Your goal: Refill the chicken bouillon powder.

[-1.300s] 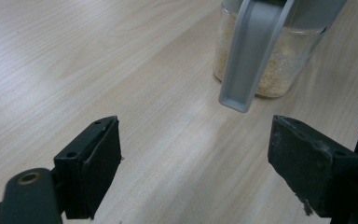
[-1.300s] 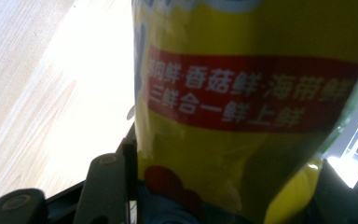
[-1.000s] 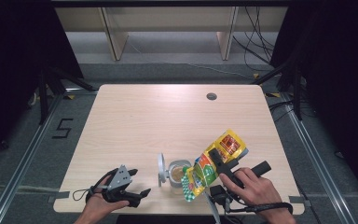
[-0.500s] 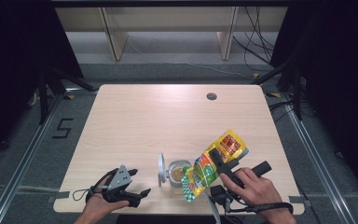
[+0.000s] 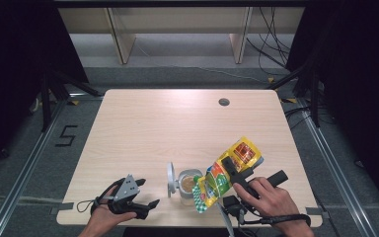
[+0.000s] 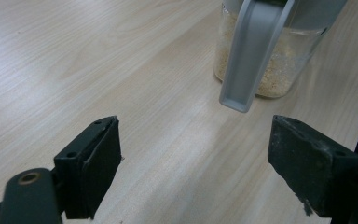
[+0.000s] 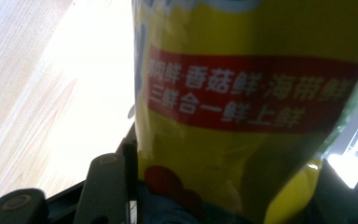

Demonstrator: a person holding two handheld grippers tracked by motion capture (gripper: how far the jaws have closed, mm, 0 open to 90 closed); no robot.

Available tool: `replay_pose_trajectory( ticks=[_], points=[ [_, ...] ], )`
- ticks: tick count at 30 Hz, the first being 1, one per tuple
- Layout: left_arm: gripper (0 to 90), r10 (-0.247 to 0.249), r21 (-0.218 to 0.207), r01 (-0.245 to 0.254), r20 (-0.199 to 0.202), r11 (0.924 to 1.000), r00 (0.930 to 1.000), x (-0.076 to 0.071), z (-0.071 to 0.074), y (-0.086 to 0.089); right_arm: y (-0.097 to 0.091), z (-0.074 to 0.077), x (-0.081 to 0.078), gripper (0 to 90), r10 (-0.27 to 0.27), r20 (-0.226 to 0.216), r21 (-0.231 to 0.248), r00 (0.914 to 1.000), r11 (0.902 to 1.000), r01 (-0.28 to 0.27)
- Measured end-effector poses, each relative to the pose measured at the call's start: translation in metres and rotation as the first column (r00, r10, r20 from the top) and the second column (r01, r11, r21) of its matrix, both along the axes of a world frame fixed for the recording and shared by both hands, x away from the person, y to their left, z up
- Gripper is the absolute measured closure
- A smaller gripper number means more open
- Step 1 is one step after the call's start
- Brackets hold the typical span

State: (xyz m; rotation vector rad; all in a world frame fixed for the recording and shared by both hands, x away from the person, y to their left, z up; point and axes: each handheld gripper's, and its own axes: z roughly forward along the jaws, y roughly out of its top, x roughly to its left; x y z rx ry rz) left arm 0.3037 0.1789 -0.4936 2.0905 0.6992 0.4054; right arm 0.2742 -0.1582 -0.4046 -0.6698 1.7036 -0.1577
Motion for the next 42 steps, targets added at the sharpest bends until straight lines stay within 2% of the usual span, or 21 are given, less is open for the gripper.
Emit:
replay_pose_trajectory(
  ticks=[1, 3, 4, 5, 7, 8, 9, 10, 16, 21, 24, 26, 27, 28, 30, 34, 37, 39, 40, 41, 42],
  points=[
    [16.8, 0.01, -0.02, -0.01, -0.003, 0.9998, 0.9999, -0.0005, -0.0007, -0.0013, -0.0002, 0.0, -0.0001, 51.4, -0.002, -0.001, 0.004, 1.0, 1.0, 0.002],
    [16.8, -0.001, 0.001, 0.001, 0.0, 1.0, 1.0, 0.0001, 0.0002, 0.0001, -0.0003, -0.0006, 0.0007, 51.4, -0.002, 0.0, 0.008, 1.0, 1.0, 0.002],
    [16.8, 0.001, -0.001, -0.001, 0.0, 1.0, 1.0, -0.0001, 0.0001, -0.0001, -0.0007, -0.003, -0.0007, 51.4, -0.025, -0.011, 0.04, 0.9996, 0.9989, 0.026],
    [16.8, 0.0, 0.001, 0.0, -0.001, 1.0, 1.0, -0.0002, 0.0001, 0.0, -0.0002, -0.0006, 0.0002, 51.3, -0.005, -0.002, 0.003, 1.0, 1.0, 0.005],
    [16.8, 0.001, 0.0, -0.001, 0.0, 1.0, 1.0, 0.0, 0.0, -0.0001, -0.0004, -0.0006, 0.0007, 51.4, -0.002, -0.003, 0.005, 1.0, 1.0, 0.002],
    [16.8, 0.001, 0.0, -0.001, 0.0, 1.0, 1.0, 0.0001, 0.0, 0.0, -0.0008, -0.0032, -0.0004, 51.4, -0.023, -0.012, 0.04, 0.9997, 0.9989, 0.023],
    [16.8, 0.001, 0.001, -0.001, 0.0, 1.0, 1.0, 0.0, 0.0001, -0.0001, -0.0003, -0.001, 0.0005, 51.4, -0.006, -0.003, 0.008, 1.0, 0.9999, 0.006],
    [16.8, 0.001, -0.001, -0.001, -0.001, 1.0, 1.0, -0.0002, 0.0, -0.0001, -0.0006, -0.0003, 0.0003, 51.4, -0.002, -0.004, 0.003, 1.0, 1.0, 0.002],
    [16.8, 0.001, 0.011, -0.001, -0.003, 0.9999, 1.0, -0.0003, 0.0007, 0.0001, -0.0008, -0.0005, 0.0004, 51.4, -0.003, -0.007, 0.018, 1.0, 0.9998, 0.003],
    [16.8, 0.001, 0.0, -0.001, 0.0, 1.0, 1.0, -0.0001, 0.0001, 0.0, -0.0005, -0.0003, 0.0005, 51.4, -0.001, -0.004, 0.006, 1.0, 1.0, 0.001],
    [16.8, 0.002, 0.013, -0.002, -0.002, 0.9999, 1.0, -0.0004, 0.0011, 0.0004, -0.0005, -0.0003, 0.0002, 51.4, -0.004, -0.004, 0.006, 1.0, 1.0, 0.004],
    [16.8, -0.003, 0.001, 0.003, -0.012, 1.0, 0.9999, -0.0002, 0.0007, 0.0003, -0.0007, -0.0005, 0.0004, 51.4, -0.001, -0.002, 0.012, 1.0, 0.9999, 0.001],
    [16.8, 0.01, -0.02, -0.01, -0.005, 0.9997, 0.9999, -0.0005, -0.0003, -0.0011, -0.0007, -0.0006, 0.0004, 51.4, -0.003, -0.005, 0.014, 1.0, 0.9999, 0.003],
    [16.8, 0.008, -0.019, -0.008, -0.008, 0.9998, 0.9999, -0.0005, -0.0001, -0.0009, -0.0008, -0.0006, 0.0004, 51.4, -0.003, -0.006, 0.016, 1.0, 0.9999, 0.003],
    [16.8, 0.01, -0.017, -0.01, -0.008, 0.9998, 0.9999, -0.0007, 0.0002, -0.0006, -0.0016, -0.0028, -0.0009, 51.4, -0.022, -0.015, 0.052, 0.9996, 0.9984, 0.023],
    [16.8, 0.008, -0.012, -0.008, -0.015, 0.9999, 0.9999, -0.0009, 0.0008, -0.0001, -0.0016, -0.0028, -0.0001, 52.5, -0.016, -0.017, 0.041, 0.9997, 0.999, 0.016],
    [16.8, 0.007, -0.006, -0.007, 0.015, 1.0, 0.9999, 0.0002, 0.0009, 0.0003, -0.0016, -0.0026, -0.0002, 53.0, -0.017, -0.019, 0.045, 0.9997, 0.9988, 0.017],
    [16.8, -0.008, 0.007, 0.008, 0.007, 0.9999, 0.9999, 0.0007, 0.0017, 0.0012, -0.002, -0.0035, -0.0013, 53.0, -0.025, -0.021, 0.062, 0.9995, 0.9977, 0.026],
    [16.8, 0.006, -0.01, -0.006, -0.016, 0.9999, 0.9999, -0.0007, 0.0009, 0.0002, -0.0018, -0.0036, -0.0013, 53.2, -0.022, -0.021, 0.064, 0.9995, 0.9977, 0.024],
    [16.8, 0.006, -0.01, -0.006, -0.016, 0.9999, 0.9999, -0.0008, 0.001, 0.0001, -0.0009, -0.001, 0.0005, 53.3, 0.003, -0.01, 0.023, 0.9999, 0.9997, -0.003],
    [16.8, 0.007, -0.009, -0.008, -0.012, 0.9999, 0.9999, -0.0008, 0.0012, 0.0002, -0.001, -0.0018, 0.0004, 53.4, 0.002, -0.015, 0.031, 0.9999, 0.9995, -0.002]
  ],
)
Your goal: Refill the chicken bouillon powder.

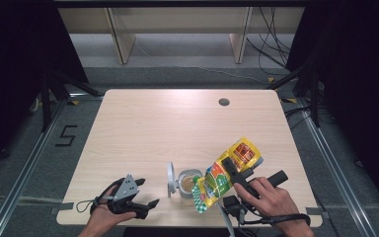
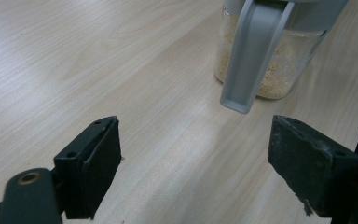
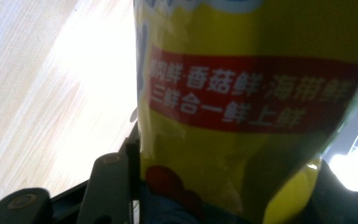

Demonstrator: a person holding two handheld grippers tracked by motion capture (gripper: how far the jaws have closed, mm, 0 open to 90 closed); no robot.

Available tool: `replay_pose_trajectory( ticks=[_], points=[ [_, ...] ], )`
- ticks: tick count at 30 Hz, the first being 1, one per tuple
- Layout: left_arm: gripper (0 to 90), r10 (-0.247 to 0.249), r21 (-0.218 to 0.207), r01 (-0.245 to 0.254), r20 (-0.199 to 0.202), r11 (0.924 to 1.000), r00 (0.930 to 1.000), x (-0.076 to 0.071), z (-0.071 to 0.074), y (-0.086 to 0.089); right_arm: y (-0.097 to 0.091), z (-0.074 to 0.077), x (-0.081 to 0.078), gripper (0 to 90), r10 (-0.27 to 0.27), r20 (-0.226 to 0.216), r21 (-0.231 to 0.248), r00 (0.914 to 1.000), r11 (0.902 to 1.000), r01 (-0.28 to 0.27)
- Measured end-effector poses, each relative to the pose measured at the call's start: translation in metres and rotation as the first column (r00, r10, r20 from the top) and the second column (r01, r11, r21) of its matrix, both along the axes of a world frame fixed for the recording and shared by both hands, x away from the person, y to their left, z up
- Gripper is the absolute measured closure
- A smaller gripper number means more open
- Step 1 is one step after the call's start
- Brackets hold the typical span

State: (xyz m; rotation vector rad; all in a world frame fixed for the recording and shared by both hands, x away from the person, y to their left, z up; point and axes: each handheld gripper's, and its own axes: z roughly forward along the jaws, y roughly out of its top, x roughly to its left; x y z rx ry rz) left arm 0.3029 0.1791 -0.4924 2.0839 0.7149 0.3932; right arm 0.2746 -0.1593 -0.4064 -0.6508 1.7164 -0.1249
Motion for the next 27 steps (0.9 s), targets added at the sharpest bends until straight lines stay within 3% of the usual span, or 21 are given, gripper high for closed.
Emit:
replay_pose_trajectory(
  ticks=[3, 5, 9, 10, 11, 13, 16, 17, 18, 19, 21, 27],
  points=[
    [16.8, 0.01, -0.006, -0.01, 0.019, 0.9999, 0.9998, 0.0003, -0.0007, -0.0003, -0.0004, -0.0008, 0.0006, 53.6, 0.001, -0.006, 0.006, 1.0, 1.0, -0.001],
    [16.8, -0.008, 0.01, 0.008, 0.014, 0.9999, 0.9999, 0.0011, 0.0004, 0.0008, -0.002, -0.0032, -0.0009, 53.7, -0.022, -0.019, 0.053, 0.9996, 0.9983, 0.023],
    [16.8, 0.01, -0.015, -0.01, 0.017, 0.9998, 0.9998, -0.0003, -0.0007, -0.001, -0.004, -0.0027, 0.0017, 53.8, 0.0, -0.038, 0.075, 0.9993, 0.9972, 0.003],
    [16.8, 0.0, 0.0, 0.0, 0.027, 1.0, 0.9996, 0.0006, -0.0002, 0.0, -0.005, -0.0034, 0.0016, 53.8, -0.008, -0.046, 0.093, 0.9989, 0.9955, 0.012],
    [16.8, 0.009, -0.007, -0.009, 0.018, 0.9999, 0.9998, 0.0001, -0.0005, -0.0002, -0.0045, -0.0015, 0.0038, 53.9, 0.02, -0.045, 0.073, 0.9988, 0.9972, -0.017],
    [16.8, -0.007, 0.013, 0.007, 0.017, 0.9999, 0.9998, 0.0014, 0.0005, 0.001, -0.0068, -0.004, 0.0032, 53.9, -0.002, -0.057, 0.097, 0.9984, 0.9952, 0.008],
    [16.8, -0.01, 0.008, 0.01, 0.009, 0.9999, 0.9999, 0.0011, 0.0001, 0.0005, -0.0073, -0.0053, 0.003, 54.0, -0.003, -0.061, 0.097, 0.9982, 0.9953, 0.009],
    [16.8, -0.001, 0.0, 0.001, -0.006, 1.0, 1.0, 0.0003, -0.0004, -0.0001, -0.0089, -0.007, 0.0025, 54.0, -0.016, -0.071, 0.126, 0.9973, 0.9917, 0.025],
    [16.8, -0.002, -0.001, 0.002, -0.004, 1.0, 1.0, 0.0002, -0.0003, 0.0, -0.0068, -0.0031, 0.0039, 54.0, 0.013, -0.059, 0.081, 0.9982, 0.9967, -0.009],
    [16.8, 0.007, -0.006, -0.007, 0.021, 1.0, 0.9998, 0.0002, -0.0007, -0.0004, -0.0074, -0.0036, 0.0038, 54.0, 0.008, -0.067, 0.089, 0.9977, 0.9961, -0.002],
    [16.8, -0.002, 0.007, 0.002, 0.027, 1.0, 0.9996, 0.001, 0.0008, 0.0008, -0.0072, -0.0032, 0.0037, 54.1, 0.009, -0.068, 0.092, 0.9977, 0.9958, -0.003],
    [16.8, -0.002, -0.008, 0.002, 0.021, 1.0, 0.9998, 0.0009, 0.0007, 0.0006, -0.0079, -0.0058, 0.0027, 54.2, -0.011, -0.087, 0.127, 0.9962, 0.9916, 0.022]
  ],
)
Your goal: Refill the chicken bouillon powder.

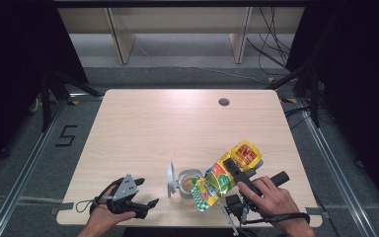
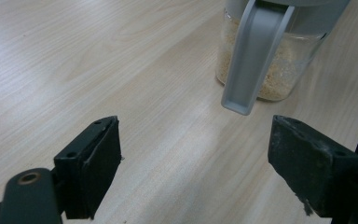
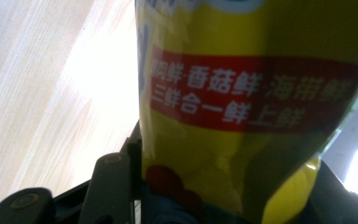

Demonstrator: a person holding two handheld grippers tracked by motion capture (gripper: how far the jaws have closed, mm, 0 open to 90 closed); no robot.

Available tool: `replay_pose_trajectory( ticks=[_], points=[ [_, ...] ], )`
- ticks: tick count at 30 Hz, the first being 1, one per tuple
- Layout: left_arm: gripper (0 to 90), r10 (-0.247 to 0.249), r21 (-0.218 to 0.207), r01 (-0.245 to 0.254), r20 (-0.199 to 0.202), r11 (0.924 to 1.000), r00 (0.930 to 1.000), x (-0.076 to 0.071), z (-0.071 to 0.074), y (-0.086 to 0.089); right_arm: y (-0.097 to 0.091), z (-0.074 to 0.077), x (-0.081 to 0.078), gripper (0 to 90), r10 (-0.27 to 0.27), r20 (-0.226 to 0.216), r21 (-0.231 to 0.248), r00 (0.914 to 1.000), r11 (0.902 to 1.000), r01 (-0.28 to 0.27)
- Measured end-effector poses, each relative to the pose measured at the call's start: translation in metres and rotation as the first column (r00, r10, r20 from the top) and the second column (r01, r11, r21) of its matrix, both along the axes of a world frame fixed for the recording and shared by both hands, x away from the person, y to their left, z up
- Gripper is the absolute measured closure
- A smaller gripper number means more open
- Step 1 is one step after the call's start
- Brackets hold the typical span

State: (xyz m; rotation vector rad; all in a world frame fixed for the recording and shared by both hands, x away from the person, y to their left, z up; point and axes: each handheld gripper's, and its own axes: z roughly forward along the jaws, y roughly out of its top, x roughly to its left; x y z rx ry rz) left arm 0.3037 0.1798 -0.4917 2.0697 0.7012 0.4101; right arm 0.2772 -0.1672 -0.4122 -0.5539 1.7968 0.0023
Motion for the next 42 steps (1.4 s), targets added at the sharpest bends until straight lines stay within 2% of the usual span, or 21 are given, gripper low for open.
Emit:
replay_pose_trajectory(
  ticks=[2, 12, 13, 14, 16, 18, 22, 23, 27, 28, 31, 32, 34, 35, 36, 37, 38, 39, 40, 41, 42],
  points=[
    [16.8, 0.006, 0.007, -0.006, -0.003, 1.0, 1.0, 0.0, 0.0, 0.0, 0.001, 0.002, 0.002, 54.2, 0.035, 0.01, -0.02, 0.9993, 0.9992, -0.035],
    [16.8, 0.002, 0.011, -0.002, 0.001, 0.9999, 1.0, 0.0, 0.0, 0.0, -0.005, 0.0, 0.003, 54.4, 0.014, -0.017, 0.057, 0.9998, 0.9983, -0.013],
    [16.8, 0.002, -0.001, -0.002, -0.004, 1.0, 1.0, 0.0, 0.0, 0.0, -0.005, 0.002, 0.005, 54.4, 0.049, -0.005, 0.037, 0.9988, 0.9981, -0.049],
    [16.8, 0.003, -0.004, -0.003, -0.004, 1.0, 1.0, 0.0, 0.0, 0.0, -0.007, -0.001, 0.003, 54.4, 0.006, -0.031, 0.079, 0.9995, 0.9969, -0.004],
    [16.8, 0.009, -0.01, -0.01, -0.023, 0.9999, 0.9997, 0.0, 0.0, 0.0, -0.007, 0.0, 0.006, 54.5, 0.048, -0.023, 0.082, 0.9986, 0.9956, -0.046],
    [16.8, 0.013, -0.001, -0.013, -0.017, 0.9999, 0.9998, -0.001, 0.0, 0.0, -0.009, -0.003, 0.004, 54.6, 0.001, -0.059, 0.123, 0.9982, 0.9924, 0.007],
    [16.8, 0.012, -0.003, -0.012, -0.017, 0.9999, 0.9998, -0.001, 0.0, 0.0, -0.008, 0.0, 0.008, 54.8, 0.058, -0.053, 0.092, 0.9969, 0.9944, -0.053],
    [16.8, 0.012, -0.003, -0.012, -0.017, 0.9999, 0.9998, -0.001, 0.0, 0.0, -0.01, -0.002, 0.007, 54.8, 0.036, -0.073, 0.128, 0.9967, 0.9914, -0.027],
    [16.8, 0.003, -0.001, -0.003, 0.003, 1.0, 1.0, 0.0, 0.001, 0.001, -0.016, -0.005, 0.013, 55.3, 0.06, -0.103, 0.178, 0.9928, 0.9832, -0.041],
    [16.8, 0.02, -0.002, -0.02, -0.007, 0.9998, 0.9998, -0.001, 0.001, 0.001, -0.018, -0.007, 0.012, 55.4, 0.042, -0.128, 0.206, 0.9909, 0.9785, -0.015],
    [16.8, 0.019, 0.002, -0.019, -0.02, 0.9998, 0.9996, 0.0, -0.001, 0.0, -0.022, -0.009, 0.014, 55.8, 0.063, -0.143, 0.235, 0.9877, 0.9716, -0.028],
    [16.8, 0.017, -0.002, -0.018, -0.024, 0.9998, 0.9996, 0.0, -0.001, -0.001, -0.022, -0.007, 0.015, 55.9, 0.083, -0.14, 0.211, 0.9867, 0.976, -0.052],
    [16.8, 0.007, 0.026, -0.007, -0.009, 0.9996, 0.9999, 0.001, 0.0, 0.0, -0.024, -0.01, 0.014, 56.1, 0.07, -0.174, 0.271, 0.9824, 0.9624, -0.02],
    [16.8, 0.001, 0.01, -0.001, 0.002, 1.0, 1.0, 0.001, 0.0, 0.0, -0.025, -0.01, 0.014, 56.3, 0.074, -0.17, 0.272, 0.9826, 0.962, -0.026],
    [16.8, 0.017, -0.007, -0.017, -0.018, 0.9998, 0.9997, 0.0, -0.001, -0.001, -0.026, -0.008, 0.015, 56.4, 0.083, -0.158, 0.262, 0.984, 0.9643, -0.039],
    [16.8, 0.009, -0.004, -0.009, -0.005, 1.0, 0.9999, 0.001, -0.001, 0.0, -0.027, -0.012, 0.015, 56.5, 0.073, -0.189, 0.305, 0.9793, 0.9524, -0.012],
    [16.8, 0.012, 0.002, -0.012, -0.002, 0.9999, 0.9999, 0.001, -0.001, 0.001, -0.026, -0.008, 0.017, 56.5, 0.111, -0.17, 0.272, 0.9791, 0.9603, -0.062],
    [16.8, 0.02, 0.0, -0.02, -0.007, 0.9998, 0.9998, 0.0, -0.001, 0.001, -0.028, -0.01, 0.015, 56.6, 0.077, -0.191, 0.306, 0.9786, 0.952, -0.015],
    [16.8, 0.008, 0.003, -0.008, 0.0, 1.0, 1.0, 0.001, -0.001, 0.001, -0.028, -0.01, 0.015, 56.8, 0.093, -0.188, 0.32, 0.9777, 0.9469, -0.028],
    [16.8, 0.014, -0.032, -0.014, -0.008, 0.9994, 0.9999, 0.0, -0.003, -0.001, -0.029, -0.014, 0.017, 56.9, 0.096, -0.221, 0.354, 0.9707, 0.9351, -0.012],
    [16.8, 0.013, -0.006, -0.013, -0.012, 0.9999, 0.9998, -0.001, -0.001, 0.0, -0.03, -0.014, 0.017, 56.9, 0.087, -0.218, 0.341, 0.9721, 0.9401, -0.008]
  ],
)
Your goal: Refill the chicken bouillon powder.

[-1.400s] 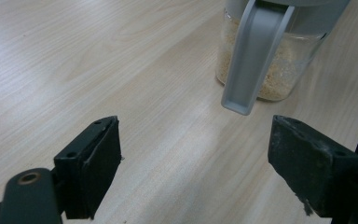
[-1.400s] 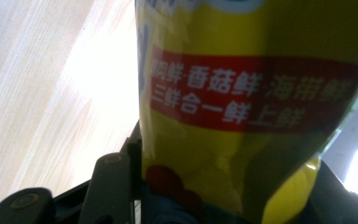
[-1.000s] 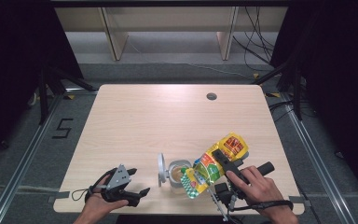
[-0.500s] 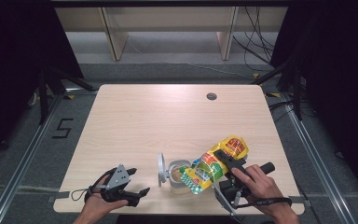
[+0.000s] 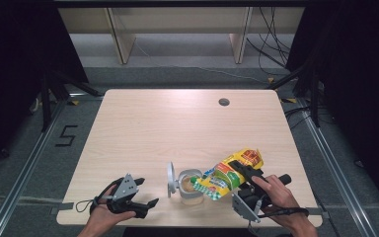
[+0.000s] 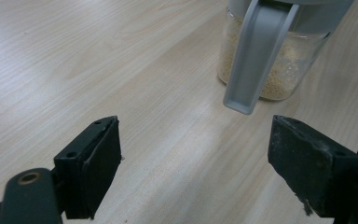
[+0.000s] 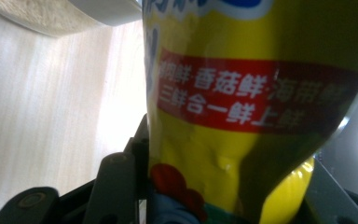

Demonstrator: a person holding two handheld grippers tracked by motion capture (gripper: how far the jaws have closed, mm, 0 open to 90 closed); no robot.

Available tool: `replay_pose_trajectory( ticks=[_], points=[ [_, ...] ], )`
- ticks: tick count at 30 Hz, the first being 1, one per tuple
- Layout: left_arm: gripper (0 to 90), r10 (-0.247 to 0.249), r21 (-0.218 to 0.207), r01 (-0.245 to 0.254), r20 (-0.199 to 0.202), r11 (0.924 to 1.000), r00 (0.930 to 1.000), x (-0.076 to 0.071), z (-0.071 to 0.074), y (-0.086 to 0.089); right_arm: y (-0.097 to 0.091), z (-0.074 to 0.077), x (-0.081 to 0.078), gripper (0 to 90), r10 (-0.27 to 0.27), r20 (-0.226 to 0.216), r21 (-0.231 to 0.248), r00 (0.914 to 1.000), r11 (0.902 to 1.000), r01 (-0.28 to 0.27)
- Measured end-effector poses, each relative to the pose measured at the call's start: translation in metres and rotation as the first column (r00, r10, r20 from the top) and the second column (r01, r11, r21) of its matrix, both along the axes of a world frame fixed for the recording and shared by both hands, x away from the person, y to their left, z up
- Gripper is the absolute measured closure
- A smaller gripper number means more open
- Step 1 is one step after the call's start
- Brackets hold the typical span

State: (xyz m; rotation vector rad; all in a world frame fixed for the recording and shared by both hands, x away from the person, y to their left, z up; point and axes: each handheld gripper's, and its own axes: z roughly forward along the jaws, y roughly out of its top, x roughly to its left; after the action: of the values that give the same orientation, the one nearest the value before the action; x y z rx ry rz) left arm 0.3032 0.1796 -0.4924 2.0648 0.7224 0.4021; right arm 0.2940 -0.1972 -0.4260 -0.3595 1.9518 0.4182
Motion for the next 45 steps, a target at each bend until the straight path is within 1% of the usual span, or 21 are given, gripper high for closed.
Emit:
replay_pose_trajectory(
  ticks=[4, 5, 7, 9, 12, 13, 14, 19, 21, 23, 24, 27, 28, 31, 33, 34, 35, 40, 42, 43, 45],
  points=[
    [16.8, 0.008, -0.01, -0.008, 0.0, 0.9999, 1.0, 0.0, 0.001, 0.001, -0.001, -0.002, 0.002, 57.4, 0.016, -0.015, 0.021, 0.9998, 0.9997, -0.015],
    [16.8, 0.013, -0.019, -0.013, -0.002, 0.9997, 0.9999, 0.0, 0.001, 0.001, -0.002, -0.006, 0.002, 57.6, 0.008, -0.038, 0.064, 0.9992, 0.9979, -0.005],
    [16.8, 0.01, -0.02, -0.01, -0.004, 0.9997, 0.9999, 0.0, 0.001, 0.001, -0.002, -0.004, 0.003, 58.0, 0.026, -0.031, 0.037, 0.9992, 0.999, -0.025],
    [16.8, -0.003, 0.001, 0.003, 0.011, 1.0, 0.9999, 0.001, 0.002, 0.002, -0.004, -0.009, 0.001, 58.2, -0.005, -0.088, 0.1, 0.9961, 0.9949, 0.014],
    [16.8, -0.005, 0.007, 0.005, 0.009, 1.0, 0.9999, 0.002, 0.0, 0.001, -0.007, -0.006, 0.005, 58.6, 0.029, -0.079, 0.1, 0.9964, 0.9948, -0.021],
    [16.8, 0.009, -0.001, -0.009, -0.001, 1.0, 1.0, 0.001, -0.001, 0.0, -0.008, -0.007, 0.008, 58.7, 0.056, -0.078, 0.109, 0.9954, 0.993, -0.047],
    [16.8, 0.006, 0.001, -0.006, -0.001, 1.0, 1.0, 0.001, 0.0, 0.0, -0.011, -0.009, 0.006, 58.8, 0.02, -0.115, 0.155, 0.9932, 0.9879, -0.002],
    [16.8, 0.01, -0.012, -0.01, 0.001, 0.9999, 1.0, 0.0, 0.001, 0.001, -0.017, -0.012, 0.012, 59.4, 0.034, -0.147, 0.217, 0.9886, 0.9763, -0.002],
    [16.8, -0.004, 0.014, 0.003, 0.021, 0.9999, 0.9998, 0.002, 0.002, 0.002, -0.019, -0.013, 0.015, 59.9, 0.059, -0.154, 0.239, 0.9864, 0.9709, -0.021],
    [16.8, -0.008, 0.003, 0.008, 0.016, 1.0, 0.9998, 0.002, 0.001, 0.002, -0.022, -0.016, 0.017, 60.2, 0.068, -0.175, 0.276, 0.9821, 0.9609, -0.017],
    [16.8, -0.005, 0.006, 0.005, 0.02, 1.0, 0.9998, 0.002, 0.001, 0.002, -0.023, -0.019, 0.016, 60.4, 0.055, -0.222, 0.321, 0.9734, 0.9468, 0.019],
    [16.8, 0.006, -0.007, -0.006, 0.002, 1.0, 1.0, 0.0, 0.001, 0.001, -0.027, -0.019, 0.021, 61.5, 0.082, -0.247, 0.358, 0.9655, 0.9336, 0.012],
    [16.8, 0.006, -0.01, -0.006, -0.001, 0.9999, 1.0, 0.0, 0.001, 0.001, -0.029, -0.02, 0.022, 61.8, 0.085, -0.263, 0.397, 0.961, 0.9174, 0.027],
    [16.8, 0.008, -0.017, -0.008, -0.006, 0.9998, 1.0, 0.0, 0.001, 0.001, -0.033, -0.021, 0.024, 63.1, 0.102, -0.271, 0.437, 0.9572, 0.8989, 0.028],
    [16.8, 0.006, -0.011, -0.006, 0.001, 0.9999, 1.0, 0.0, 0.001, 0.001, -0.034, -0.02, 0.026, 63.7, 0.14, -0.267, 0.433, 0.9535, 0.9013, -0.011],
    [16.8, 0.007, -0.012, -0.007, -0.001, 0.9999, 1.0, 0.0, 0.001, 0.001, -0.034, -0.022, 0.023, 63.9, 0.126, -0.294, 0.443, 0.9474, 0.8961, 0.019],
    [16.8, 0.007, -0.014, -0.007, -0.001, 0.9999, 1.0, 0.0, 0.001, 0.001, -0.032, -0.022, 0.025, 64.0, 0.145, -0.268, 0.439, 0.9524, 0.8986, -0.013],
    [16.8, 0.009, -0.018, -0.009, -0.005, 0.9998, 0.9999, 0.0, 0.001, 0.002, -0.032, -0.023, 0.025, 64.9, 0.172, -0.304, 0.471, 0.9371, 0.8822, -0.009],
    [16.8, 0.006, -0.016, -0.006, -0.005, 0.9999, 1.0, 0.0, 0.002, 0.002, -0.033, -0.024, 0.026, 65.1, 0.185, -0.315, 0.495, 0.9309, 0.8691, -0.006],
    [16.8, 0.006, -0.015, -0.007, -0.005, 0.9999, 1.0, 0.0, 0.002, 0.002, -0.033, -0.025, 0.026, 65.3, 0.2, -0.333, 0.523, 0.9214, 0.8526, 0.004],
    [16.8, -0.015, 0.01, 0.015, 0.016, 0.9998, 0.9998, 0.002, 0.003, 0.003, -0.034, -0.027, 0.03, 65.7, 0.217, -0.338, 0.557, 0.9159, 0.8308, 0.008]
  ],
)
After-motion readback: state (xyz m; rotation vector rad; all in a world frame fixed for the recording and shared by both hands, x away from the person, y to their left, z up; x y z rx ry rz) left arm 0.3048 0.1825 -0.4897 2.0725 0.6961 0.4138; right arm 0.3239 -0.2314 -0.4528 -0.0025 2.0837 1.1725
